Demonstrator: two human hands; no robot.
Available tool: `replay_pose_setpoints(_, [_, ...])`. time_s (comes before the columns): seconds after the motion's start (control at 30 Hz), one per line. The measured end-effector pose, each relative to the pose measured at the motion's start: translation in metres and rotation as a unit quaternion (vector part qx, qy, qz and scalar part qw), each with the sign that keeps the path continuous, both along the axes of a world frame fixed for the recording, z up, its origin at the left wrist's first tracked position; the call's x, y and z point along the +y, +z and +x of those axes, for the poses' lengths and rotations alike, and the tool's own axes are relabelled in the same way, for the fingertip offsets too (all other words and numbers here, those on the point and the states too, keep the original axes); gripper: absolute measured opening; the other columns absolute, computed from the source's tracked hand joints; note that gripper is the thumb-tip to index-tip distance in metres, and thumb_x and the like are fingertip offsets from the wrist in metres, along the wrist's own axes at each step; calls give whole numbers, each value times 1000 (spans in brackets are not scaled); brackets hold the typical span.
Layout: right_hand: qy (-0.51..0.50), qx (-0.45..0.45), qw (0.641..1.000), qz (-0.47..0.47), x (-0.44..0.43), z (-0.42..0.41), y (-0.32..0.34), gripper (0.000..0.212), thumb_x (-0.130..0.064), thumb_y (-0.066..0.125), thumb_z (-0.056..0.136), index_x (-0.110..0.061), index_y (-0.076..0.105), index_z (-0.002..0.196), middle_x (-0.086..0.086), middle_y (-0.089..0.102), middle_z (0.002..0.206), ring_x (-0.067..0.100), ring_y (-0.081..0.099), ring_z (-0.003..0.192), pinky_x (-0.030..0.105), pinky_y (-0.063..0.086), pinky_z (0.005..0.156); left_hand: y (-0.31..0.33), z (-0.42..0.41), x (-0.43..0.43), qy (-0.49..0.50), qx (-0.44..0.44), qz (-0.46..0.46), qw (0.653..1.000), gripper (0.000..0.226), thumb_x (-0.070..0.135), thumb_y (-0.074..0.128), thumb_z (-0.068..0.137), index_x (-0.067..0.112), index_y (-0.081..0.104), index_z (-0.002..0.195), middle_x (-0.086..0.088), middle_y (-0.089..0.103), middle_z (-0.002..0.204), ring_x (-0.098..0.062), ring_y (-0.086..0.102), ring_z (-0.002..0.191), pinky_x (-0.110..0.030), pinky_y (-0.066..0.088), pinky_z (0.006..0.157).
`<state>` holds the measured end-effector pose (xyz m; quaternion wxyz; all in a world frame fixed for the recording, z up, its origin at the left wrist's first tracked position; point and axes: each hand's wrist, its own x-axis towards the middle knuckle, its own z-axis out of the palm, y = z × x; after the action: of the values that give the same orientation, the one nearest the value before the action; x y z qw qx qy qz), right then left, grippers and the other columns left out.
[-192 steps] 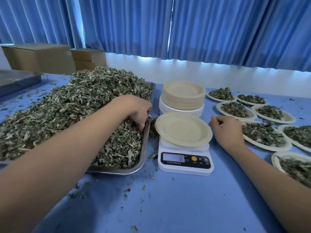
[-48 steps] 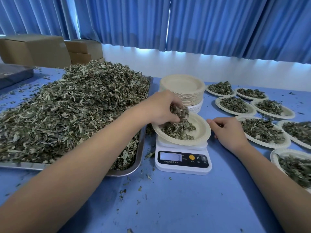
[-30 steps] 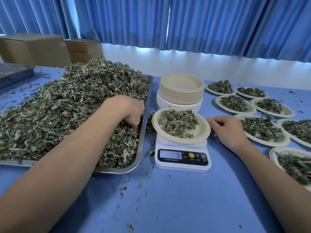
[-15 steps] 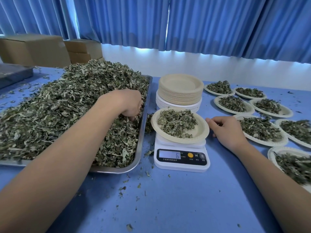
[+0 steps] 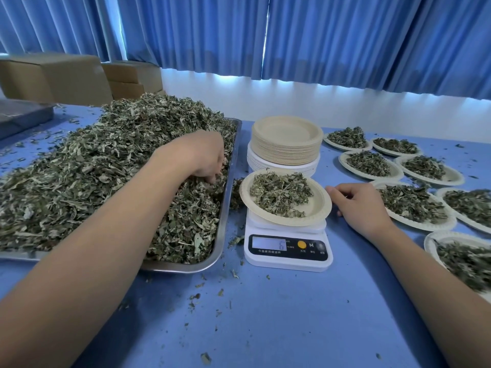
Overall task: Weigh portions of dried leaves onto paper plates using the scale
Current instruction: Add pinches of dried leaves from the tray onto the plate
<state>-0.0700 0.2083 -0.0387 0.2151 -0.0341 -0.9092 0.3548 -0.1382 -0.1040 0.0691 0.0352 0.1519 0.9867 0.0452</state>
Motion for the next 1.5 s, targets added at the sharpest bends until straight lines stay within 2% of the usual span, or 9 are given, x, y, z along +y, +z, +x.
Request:
replay_pose_setpoints(0.23, [-4, -7, 1000, 3, 0, 0, 0, 43, -35, 59, 100, -16, 70, 63, 0, 62, 50, 7, 49, 43, 28, 41, 56, 4, 3, 2, 13, 30, 0, 999, 8, 6, 76, 84, 10, 75, 90, -2, 73, 91, -13, 60, 67, -29, 50, 71])
replay_pose_setpoints(0.53, [-9, -9, 1000, 4, -1, 0, 1, 40, -34, 60, 100, -17, 73, 66, -4, 62, 49, 5, 50, 43, 26, 38, 55, 9, 11, 15, -77, 102, 240, 962, 13, 12, 81, 78, 19, 77, 88, 9, 68, 75, -5, 63, 71, -15, 44, 61])
replay_pose_setpoints(0.73, [-9, -11, 1000, 3, -1, 1, 2, 39, -34, 59, 100, -17, 73, 67, -3, 63, 50, 5, 51, 44, 27, 39, 55, -8, 24, 39, -182, -10, 213, 960, 13, 26, 76, 86, 21, 77, 97, 10, 74, 94, -8, 67, 90, -27, 53, 87])
replay_pose_setpoints(0.87, [-6, -8, 1000, 1, 0, 1, 1, 40, -33, 60, 99, -16, 71, 64, -2, 62, 49, 7, 52, 44, 28, 41, 57, 0, 20, 31, -148, 12, 285, 947, 17, 29, 63, 95, 20, 77, 95, 6, 76, 89, -13, 73, 82, -34, 58, 83])
replay_pose_setpoints(1.0, [-3, -8, 1000, 4, 0, 0, 1, 41, -32, 60, 100, -18, 70, 63, -6, 61, 46, 5, 52, 44, 27, 38, 57, 4, 6, 13, -78, 68, 192, 976, 28, 16, 51, 96, 5, 75, 86, -10, 73, 77, -23, 61, 58, -33, 56, 63])
replay_pose_setpoints(1.13, [-4, -14, 1000, -5, 0, 0, 2, 41, -33, 60, 100, -18, 70, 64, -2, 61, 47, 6, 51, 43, 27, 39, 57, -2, -1, 6, -41, 19, 155, 987, 29, 15, 50, 97, 6, 74, 84, -8, 74, 70, -27, 72, 71, -36, 60, 74])
replay_pose_setpoints(1.27, [1, -13, 1000, -17, -3, 2, 4, 42, -31, 60, 100, -19, 68, 60, -10, 60, 46, 3, 50, 41, 27, 38, 56, -10, -12, 3, 0, 51, 69, 996, 14, 11, 55, 91, 9, 66, 82, -1, 68, 80, -26, 62, 67, -33, 55, 72])
replay_pose_setpoints(1.33, [0, -13, 1000, -16, -3, 3, 5, 43, -31, 60, 100, -20, 67, 59, -8, 61, 46, 3, 50, 40, 27, 37, 56, -13, -13, -2, 6, 12, -2, 1000, 12, 17, 61, 90, 7, 68, 93, -5, 71, 92, -25, 68, 81, -40, 58, 81])
replay_pose_setpoints(1.5, [-1, -21, 1000, 11, -3, -2, 5, 43, -36, 59, 100, -19, 69, 61, -4, 62, 49, 5, 48, 43, 29, 41, 56, -23, -12, -2, -49, -116, -110, 986, 23, 29, 76, 80, 11, 68, 93, -4, 67, 84, -22, 58, 70, -30, 47, 63])
